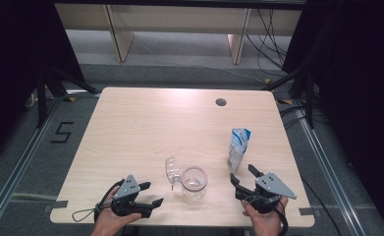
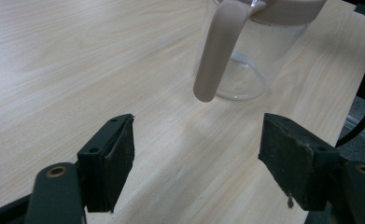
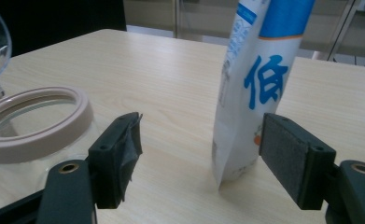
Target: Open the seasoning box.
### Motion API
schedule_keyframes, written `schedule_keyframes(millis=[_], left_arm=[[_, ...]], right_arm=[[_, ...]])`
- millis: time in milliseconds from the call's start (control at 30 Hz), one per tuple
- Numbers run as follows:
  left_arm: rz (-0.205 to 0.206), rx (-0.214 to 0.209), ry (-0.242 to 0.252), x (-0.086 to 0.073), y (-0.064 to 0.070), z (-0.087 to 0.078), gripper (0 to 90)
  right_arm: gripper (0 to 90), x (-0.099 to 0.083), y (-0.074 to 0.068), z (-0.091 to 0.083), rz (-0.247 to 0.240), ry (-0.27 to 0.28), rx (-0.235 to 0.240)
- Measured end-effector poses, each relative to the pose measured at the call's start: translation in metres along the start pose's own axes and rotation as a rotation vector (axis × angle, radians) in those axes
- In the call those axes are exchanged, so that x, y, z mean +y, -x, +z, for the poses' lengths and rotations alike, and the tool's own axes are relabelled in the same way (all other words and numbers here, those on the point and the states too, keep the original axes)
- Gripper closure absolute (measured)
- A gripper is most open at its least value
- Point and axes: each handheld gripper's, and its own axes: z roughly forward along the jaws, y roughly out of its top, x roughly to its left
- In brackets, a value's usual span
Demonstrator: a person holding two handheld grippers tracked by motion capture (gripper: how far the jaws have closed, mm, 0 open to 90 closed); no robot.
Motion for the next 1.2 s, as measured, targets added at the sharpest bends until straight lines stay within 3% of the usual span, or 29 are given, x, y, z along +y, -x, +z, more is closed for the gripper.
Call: schedule_keyframes(millis=[133, 167, 200, 233, 267, 300, 333, 367, 400, 433, 533, 567, 667, 700, 767, 967, 1000, 1033, 1100, 1167, 1200], left_arm=[[-0.005, 0.003, 0.004, 0.000, 0.000, 0.001, 24.1], [-0.005, 0.001, 0.004, 0.000, 0.000, 0.001, 23.1], [-0.035, 0.005, 0.001, -0.001, 0.001, 0.001, 22.6], [-0.028, 0.014, 0.003, 0.000, 0.001, 0.000, 22.6], [0.000, 0.030, -0.006, 0.000, -0.001, 0.000, 22.5], [-0.018, 0.021, 0.013, 0.000, 0.000, 0.001, 22.1], [-0.016, 0.018, 0.008, 0.000, 0.000, 0.001, 21.9], [-0.018, 0.019, 0.007, 0.000, 0.000, 0.001, 22.0], [-0.018, 0.025, 0.003, 0.000, 0.000, 0.000, 22.0], [-0.005, 0.028, -0.007, 0.000, 0.000, -0.001, 21.9], [-0.015, 0.017, 0.002, 0.001, 0.001, 0.000, 21.9], [-0.006, 0.016, 0.001, 0.001, 0.001, 0.000, 21.9], [-0.012, 0.008, 0.005, 0.001, 0.001, 0.001, 21.9], [-0.034, 0.008, 0.002, 0.001, 0.002, 0.001, 21.9], [-0.008, 0.012, 0.003, 0.002, 0.000, 0.000, 21.9], [-0.016, 0.012, 0.002, 0.002, 0.001, 0.001, 21.9], [-0.004, 0.010, 0.003, 0.002, 0.001, 0.001, 21.9], [-0.013, 0.010, 0.007, 0.002, 0.001, 0.001, 21.9], [-0.009, 0.018, 0.004, 0.002, 0.001, 0.001, 21.9], [-0.009, 0.016, 0.004, 0.002, 0.001, 0.001, 21.8], [-0.009, 0.015, 0.005, 0.002, 0.002, 0.001, 21.8]], right_arm=[[26.8, -0.002, 0.005, 0.005, 0.055, -0.015, -0.013], [26.4, -0.003, 0.007, 0.006, 0.037, -0.014, -0.024], [25.9, -0.003, 0.008, 0.008, 0.056, -0.020, -0.014], [25.0, -0.003, 0.010, 0.009, 0.056, -0.017, -0.027], [23.6, -0.004, 0.013, 0.012, 0.015, -0.008, -0.044], [22.7, -0.004, 0.014, 0.015, 0.034, -0.023, -0.048], [22.5, -0.006, 0.014, 0.017, 0.070, -0.034, -0.051], [22.2, -0.006, 0.017, 0.019, 0.065, -0.030, -0.044], [21.5, -0.007, 0.017, 0.021, 0.096, -0.036, -0.054], [21.1, -0.008, 0.020, 0.024, 0.073, -0.017, -0.043], [20.6, -0.007, 0.020, 0.027, 0.091, -0.026, -0.066], [19.9, -0.007, 0.023, 0.030, 0.071, -0.019, -0.072], [18.8, -0.007, 0.025, 0.037, 0.059, -0.035, -0.070], [18.5, -0.007, 0.025, 0.040, 0.053, -0.024, -0.080], [16.7, -0.006, 0.026, 0.045, 0.055, -0.023, -0.081], [16.8, -0.006, 0.024, 0.053, 0.058, -0.032, -0.097], [16.9, -0.006, 0.022, 0.054, 0.081, -0.032, -0.100], [16.9, -0.006, 0.025, 0.056, 0.041, -0.033, -0.092], [16.9, -0.005, 0.025, 0.059, 0.034, -0.040, -0.103], [16.9, -0.006, 0.022, 0.062, 0.068, -0.037, -0.105], [16.8, -0.006, 0.023, 0.063, 0.054, -0.040, -0.112]])
